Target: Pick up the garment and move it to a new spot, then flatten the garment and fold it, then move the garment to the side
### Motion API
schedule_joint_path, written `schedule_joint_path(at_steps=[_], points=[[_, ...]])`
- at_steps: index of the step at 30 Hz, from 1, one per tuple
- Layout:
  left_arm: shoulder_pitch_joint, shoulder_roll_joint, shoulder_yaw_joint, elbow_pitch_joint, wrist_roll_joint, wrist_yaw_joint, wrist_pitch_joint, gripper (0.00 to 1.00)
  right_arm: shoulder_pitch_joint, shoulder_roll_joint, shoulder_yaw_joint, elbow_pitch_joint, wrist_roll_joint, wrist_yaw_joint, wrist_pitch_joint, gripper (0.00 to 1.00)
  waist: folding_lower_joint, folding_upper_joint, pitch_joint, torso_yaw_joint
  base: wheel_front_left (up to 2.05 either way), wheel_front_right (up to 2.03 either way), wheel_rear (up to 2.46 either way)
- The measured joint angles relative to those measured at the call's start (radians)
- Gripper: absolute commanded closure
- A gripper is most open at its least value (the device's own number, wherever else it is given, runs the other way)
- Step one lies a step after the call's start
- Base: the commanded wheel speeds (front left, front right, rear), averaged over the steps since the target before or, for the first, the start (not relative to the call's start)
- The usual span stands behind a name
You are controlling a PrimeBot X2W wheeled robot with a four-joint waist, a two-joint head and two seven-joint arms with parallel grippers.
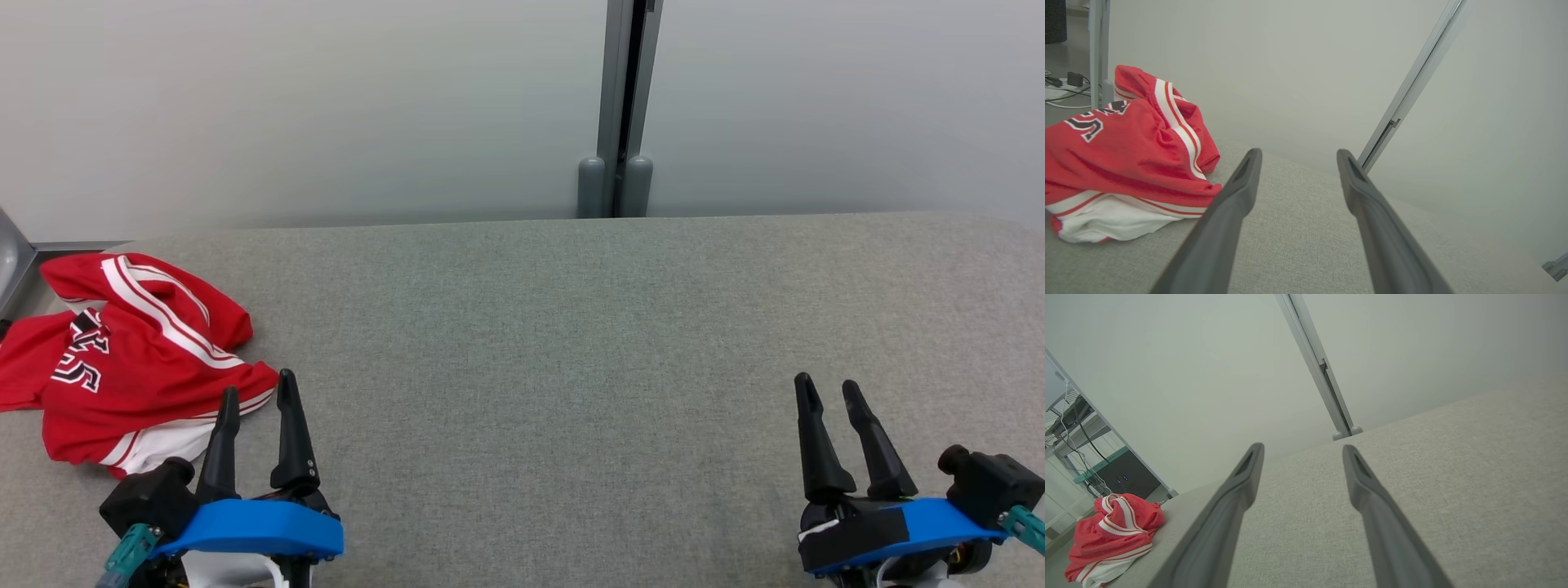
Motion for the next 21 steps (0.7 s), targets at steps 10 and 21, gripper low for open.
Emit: schedule_joint_path(at_steps=[10, 21], points=[[0.000, 0.001, -0.007, 0.007, 0.100, 0.009, -0.026, 0.00, 0.001, -0.001, 0.000, 0.002, -0.105, 0.000, -0.026, 0.00, 0.0000, 0.0000, -0.002, 0.006, 0.00, 0.00, 0.00], [0.004, 0.002, -0.025, 0.014, 0.195, 0.018, -0.048, 0.00, 0.002, -0.001, 0.004, 0.013, -0.200, 0.000, -0.048, 0.00, 0.0000, 0.0000, -0.004, 0.010, 0.00, 0.00, 0.00]])
